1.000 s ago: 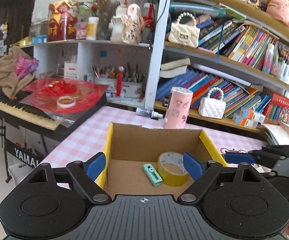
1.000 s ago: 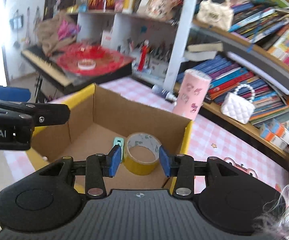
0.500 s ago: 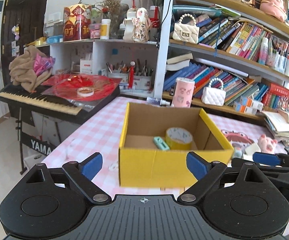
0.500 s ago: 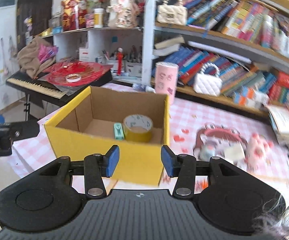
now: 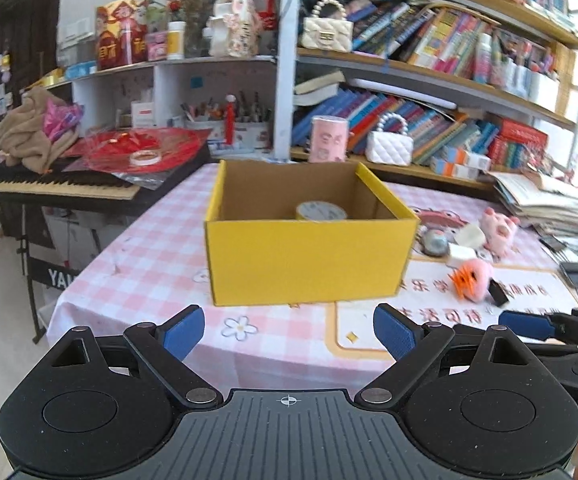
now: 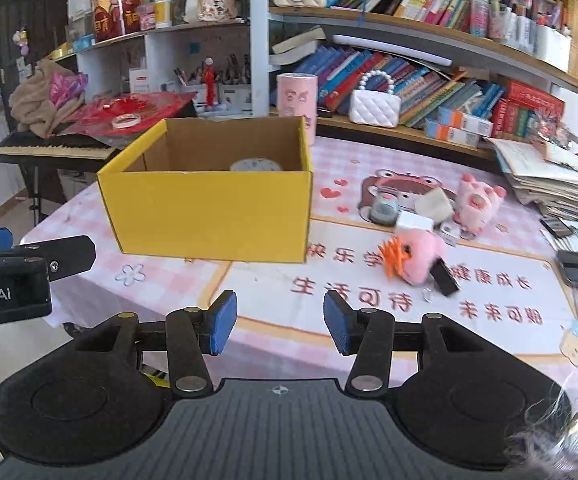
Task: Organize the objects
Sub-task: 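Withdraw both tools from the box toward the pink plush toy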
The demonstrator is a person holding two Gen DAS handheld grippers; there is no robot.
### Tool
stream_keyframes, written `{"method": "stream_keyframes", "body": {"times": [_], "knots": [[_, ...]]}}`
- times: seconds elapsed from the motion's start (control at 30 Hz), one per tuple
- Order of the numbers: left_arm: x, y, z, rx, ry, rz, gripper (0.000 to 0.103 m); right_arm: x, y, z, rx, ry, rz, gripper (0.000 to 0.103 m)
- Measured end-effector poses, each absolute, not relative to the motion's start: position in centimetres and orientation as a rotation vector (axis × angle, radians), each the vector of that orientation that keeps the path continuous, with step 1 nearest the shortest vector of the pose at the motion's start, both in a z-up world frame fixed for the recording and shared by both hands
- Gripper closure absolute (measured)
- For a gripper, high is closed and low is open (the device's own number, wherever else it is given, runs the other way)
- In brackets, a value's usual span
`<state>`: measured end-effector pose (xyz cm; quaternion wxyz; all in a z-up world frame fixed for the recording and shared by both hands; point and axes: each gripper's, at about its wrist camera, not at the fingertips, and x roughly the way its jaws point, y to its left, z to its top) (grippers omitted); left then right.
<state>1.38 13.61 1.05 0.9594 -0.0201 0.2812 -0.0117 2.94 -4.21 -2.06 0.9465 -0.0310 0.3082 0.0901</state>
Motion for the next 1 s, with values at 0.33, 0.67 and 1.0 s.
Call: {"method": "stream_keyframes", "body": {"times": [0.33, 0.67, 1.0], "knots": [[0.3, 11.5, 0.0, -0.037, 0.616, -0.122, 0.007, 0.6, -6.8, -2.2, -0.036, 0.644, 0.061, 0.051], [0.5, 8.5, -0.6, -0.016, 0.655, -0.227, 0.007, -1.3, -9.6, -2.6, -0.013, 0.662, -0.053, 0.046], [1.2, 5.9, -1.3, -0.004, 0.688, -0.291, 0.007, -1.8, -12.2, -2.9, 0.009, 0.687, -0.143, 0.04]]}}
